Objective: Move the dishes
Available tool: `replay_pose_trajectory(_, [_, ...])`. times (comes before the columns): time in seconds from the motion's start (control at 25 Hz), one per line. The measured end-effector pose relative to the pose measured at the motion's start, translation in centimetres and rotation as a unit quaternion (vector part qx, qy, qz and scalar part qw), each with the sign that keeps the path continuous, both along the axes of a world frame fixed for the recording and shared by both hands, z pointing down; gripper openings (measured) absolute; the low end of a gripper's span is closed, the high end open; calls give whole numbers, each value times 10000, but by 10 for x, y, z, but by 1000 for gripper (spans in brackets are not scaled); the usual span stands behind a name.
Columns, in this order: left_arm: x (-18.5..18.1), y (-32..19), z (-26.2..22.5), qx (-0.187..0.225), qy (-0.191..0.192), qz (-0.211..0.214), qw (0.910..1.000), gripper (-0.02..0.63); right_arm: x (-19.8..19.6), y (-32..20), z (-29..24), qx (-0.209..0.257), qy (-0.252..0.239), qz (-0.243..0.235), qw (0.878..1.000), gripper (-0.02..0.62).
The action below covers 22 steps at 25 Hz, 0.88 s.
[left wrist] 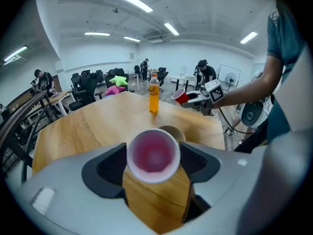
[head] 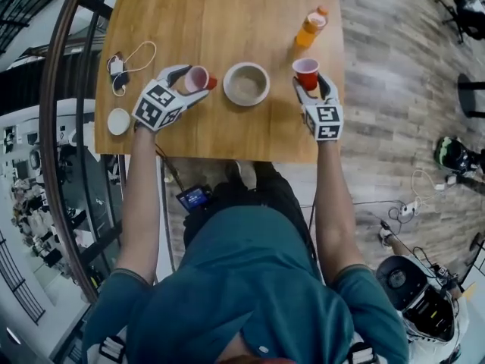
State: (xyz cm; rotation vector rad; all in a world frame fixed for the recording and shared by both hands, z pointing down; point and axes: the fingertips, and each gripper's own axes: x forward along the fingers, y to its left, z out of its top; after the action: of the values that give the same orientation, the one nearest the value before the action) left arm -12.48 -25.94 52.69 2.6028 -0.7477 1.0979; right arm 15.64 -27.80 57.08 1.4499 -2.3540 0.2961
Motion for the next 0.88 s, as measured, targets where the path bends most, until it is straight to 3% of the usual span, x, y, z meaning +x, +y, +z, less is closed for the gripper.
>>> replay_pose_trajectory(0.16, [2, 14, 36, -153, -517, -17, 9985, 334, 9, 6, 28, -246, 31, -78, 9997, 276])
replay_pose_trajectory(0.48, [0, 20, 89, -514, -1011, 56, 9935, 334, 4, 4, 74, -764, 483, -477, 9948, 276])
replay_pose_trajectory(0.72, [1, 21, 100, -629, -1229, 193, 9902, 336, 2, 5, 73, -732, 417, -549, 9949, 276])
replay_pose_trajectory(0.88, [5, 24, 101, -711, -1151, 287, 9904, 339, -2, 7, 63, -631, 288, -599, 9958, 276])
